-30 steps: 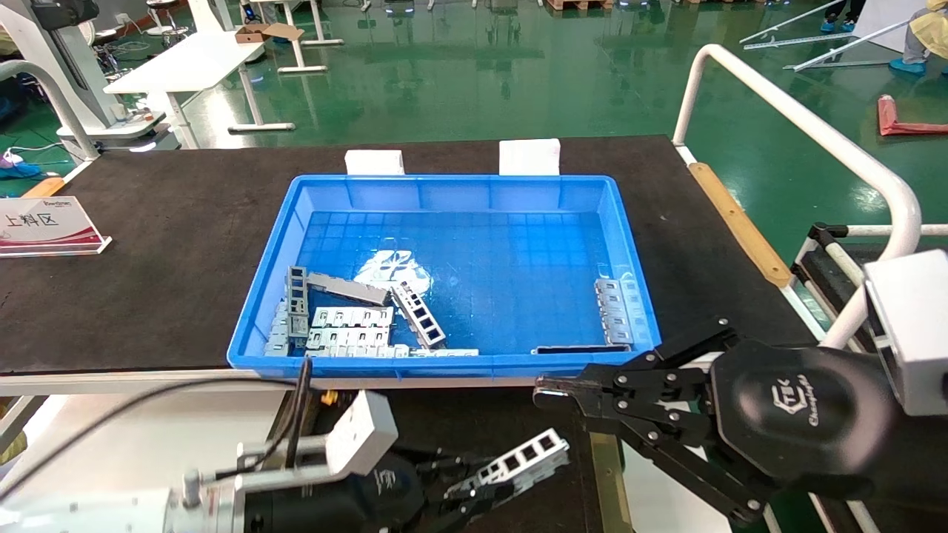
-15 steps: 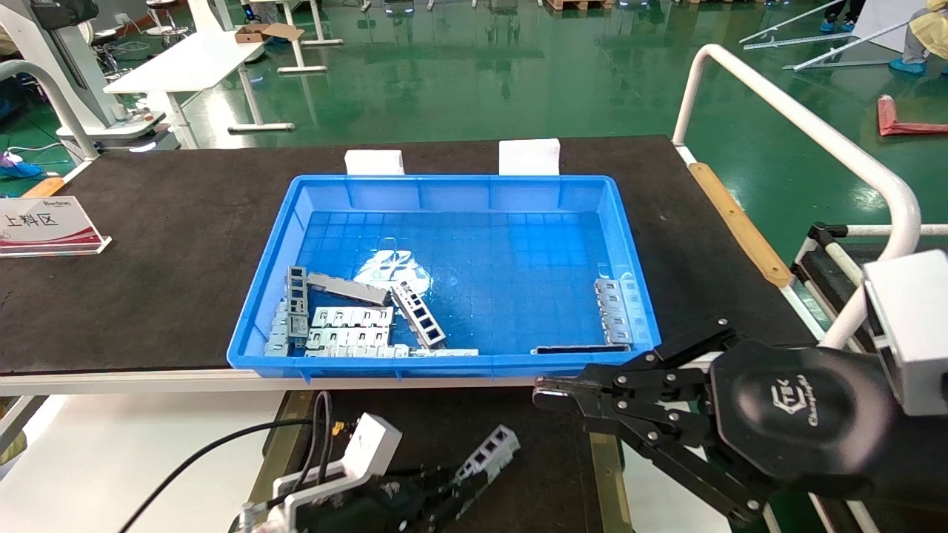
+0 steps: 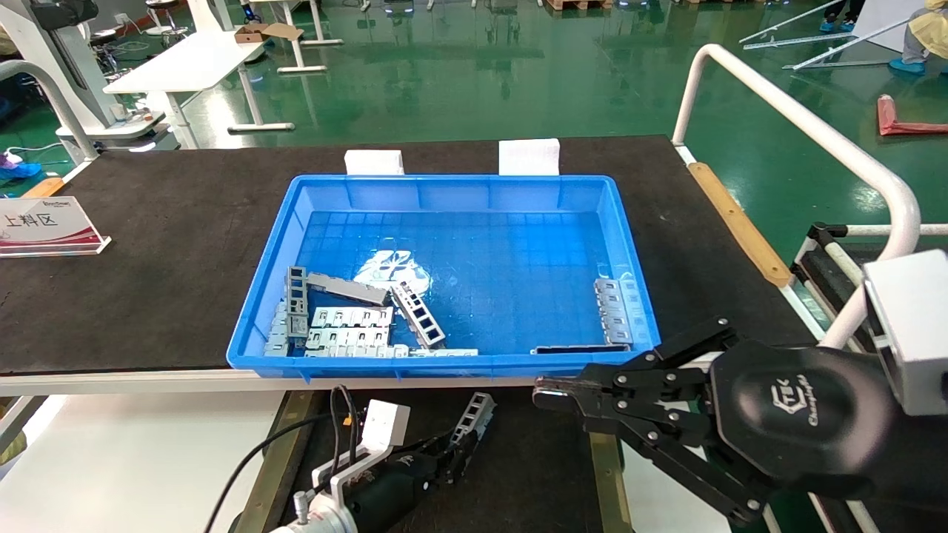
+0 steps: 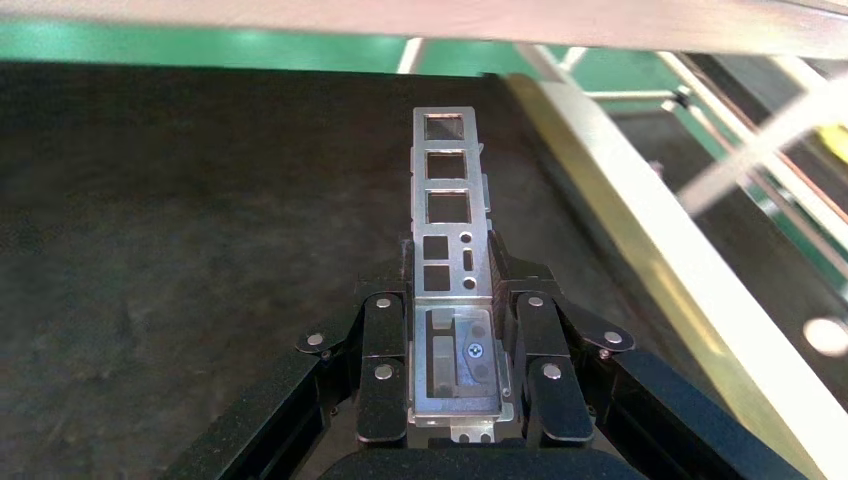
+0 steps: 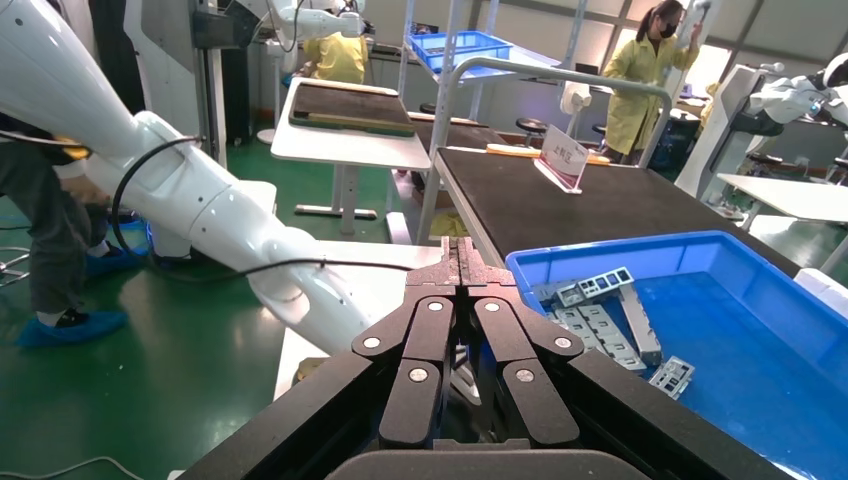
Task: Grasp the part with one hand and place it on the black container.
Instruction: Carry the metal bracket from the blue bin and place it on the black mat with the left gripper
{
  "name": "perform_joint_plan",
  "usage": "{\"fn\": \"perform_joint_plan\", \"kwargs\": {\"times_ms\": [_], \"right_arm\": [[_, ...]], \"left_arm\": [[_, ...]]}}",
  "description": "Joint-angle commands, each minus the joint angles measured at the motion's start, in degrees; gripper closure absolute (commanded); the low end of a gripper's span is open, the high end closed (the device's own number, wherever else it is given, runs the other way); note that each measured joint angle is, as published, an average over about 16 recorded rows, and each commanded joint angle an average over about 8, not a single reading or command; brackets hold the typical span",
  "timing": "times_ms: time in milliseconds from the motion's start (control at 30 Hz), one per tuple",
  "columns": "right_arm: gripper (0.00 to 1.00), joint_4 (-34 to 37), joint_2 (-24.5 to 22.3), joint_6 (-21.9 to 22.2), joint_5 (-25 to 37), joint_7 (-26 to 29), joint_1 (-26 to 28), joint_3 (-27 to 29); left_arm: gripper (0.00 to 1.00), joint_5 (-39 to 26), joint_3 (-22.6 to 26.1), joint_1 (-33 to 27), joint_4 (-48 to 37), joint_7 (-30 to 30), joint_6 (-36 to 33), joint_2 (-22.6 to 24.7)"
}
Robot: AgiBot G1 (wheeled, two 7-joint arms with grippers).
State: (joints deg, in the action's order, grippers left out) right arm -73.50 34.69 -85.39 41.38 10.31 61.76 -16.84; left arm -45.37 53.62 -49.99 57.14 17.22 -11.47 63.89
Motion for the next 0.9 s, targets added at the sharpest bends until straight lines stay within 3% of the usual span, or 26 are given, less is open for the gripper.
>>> {"fn": "perform_joint_plan", "kwargs": {"times_ms": [33, 433, 900], "right_arm": [[1.0, 0.0, 0.0, 0.0, 0.0, 0.0, 0.0, -0.01], [1.0, 0.0, -0.02, 0.02, -0.03, -0.02, 0.01, -0.05], [1.0, 0.0, -0.04, 0.04, -0.06, -0.05, 0.02, -0.09]], "left_arm": [[1.0, 0.24, -0.53, 0.41, -1.05, 0.02, 2.22, 1.46], [1.0, 1.58, -2.83, 0.67, -7.67, 0.89, 9.08, 8.36], [1.0, 1.8, -5.35, -0.23, -13.18, 0.72, 9.85, 12.31]]}}
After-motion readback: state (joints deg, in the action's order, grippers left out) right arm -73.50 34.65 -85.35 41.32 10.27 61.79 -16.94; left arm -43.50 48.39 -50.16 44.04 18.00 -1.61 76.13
